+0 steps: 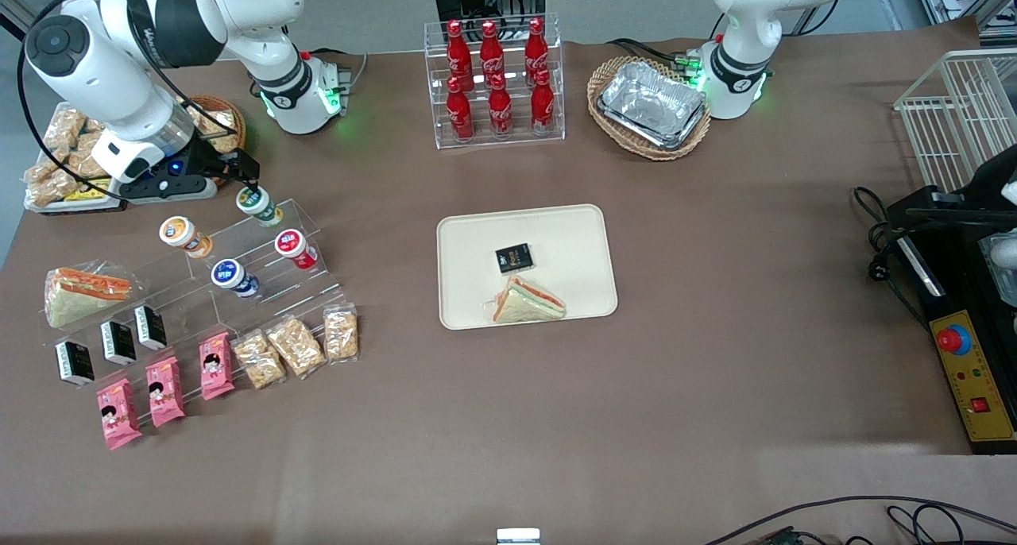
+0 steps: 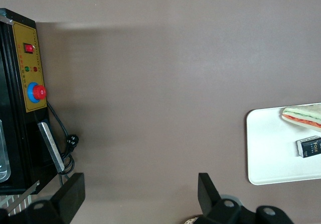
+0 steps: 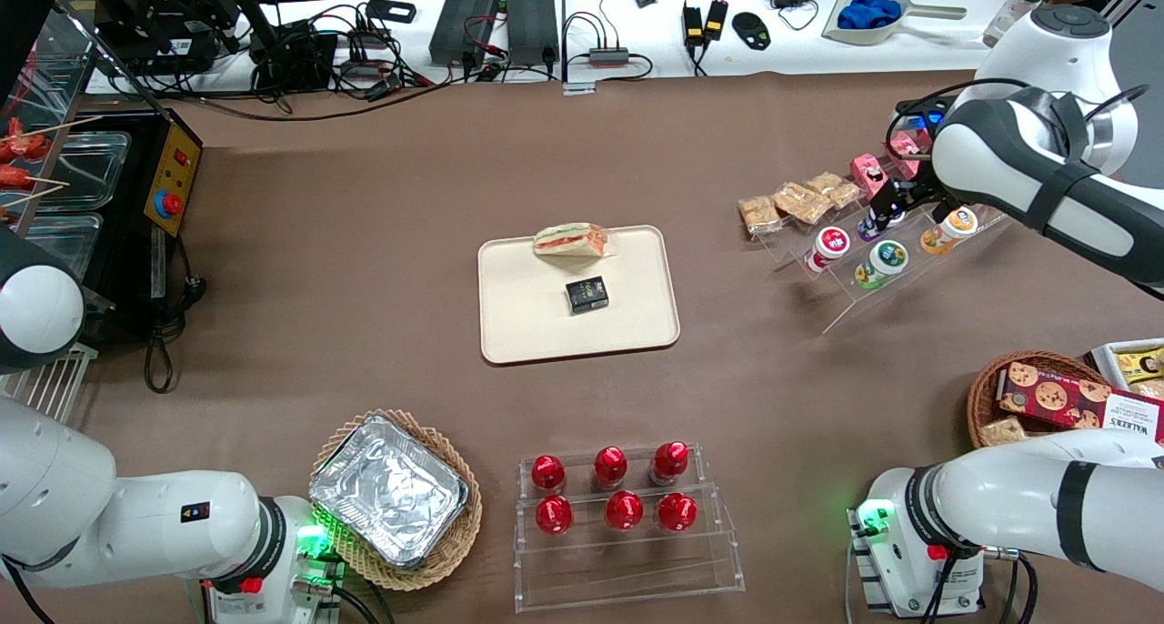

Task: Place green gum on tray
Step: 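Lower the right gripper over the green-labelled tub and close on it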

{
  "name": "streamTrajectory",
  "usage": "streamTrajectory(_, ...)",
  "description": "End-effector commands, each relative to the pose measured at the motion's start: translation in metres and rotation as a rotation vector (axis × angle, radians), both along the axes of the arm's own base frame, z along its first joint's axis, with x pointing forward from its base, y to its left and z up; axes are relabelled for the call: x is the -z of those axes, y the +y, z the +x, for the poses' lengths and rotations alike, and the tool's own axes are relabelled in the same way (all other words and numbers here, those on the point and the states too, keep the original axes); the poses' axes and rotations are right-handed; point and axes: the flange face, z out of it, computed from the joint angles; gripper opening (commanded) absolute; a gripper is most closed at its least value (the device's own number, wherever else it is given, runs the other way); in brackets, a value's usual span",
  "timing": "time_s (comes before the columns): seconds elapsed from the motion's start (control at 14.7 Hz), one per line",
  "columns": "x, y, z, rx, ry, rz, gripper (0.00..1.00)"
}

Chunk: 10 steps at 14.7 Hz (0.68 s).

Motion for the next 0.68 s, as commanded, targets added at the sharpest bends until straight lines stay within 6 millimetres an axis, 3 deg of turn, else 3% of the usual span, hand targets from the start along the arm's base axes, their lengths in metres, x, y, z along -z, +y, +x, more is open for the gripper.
streamTrajectory(0.0, 0.019, -0.001, -0.007, 0.013, -0.039, 0.005, 1.00)
streamTrajectory(0.41, 0.053, -0.007, -0.009, 0.026, -0.065, 0.012, 1.00)
streamTrajectory(0.61, 0.076, -0.007, -0.020, 0.025, -0.069, 0.013, 1.00)
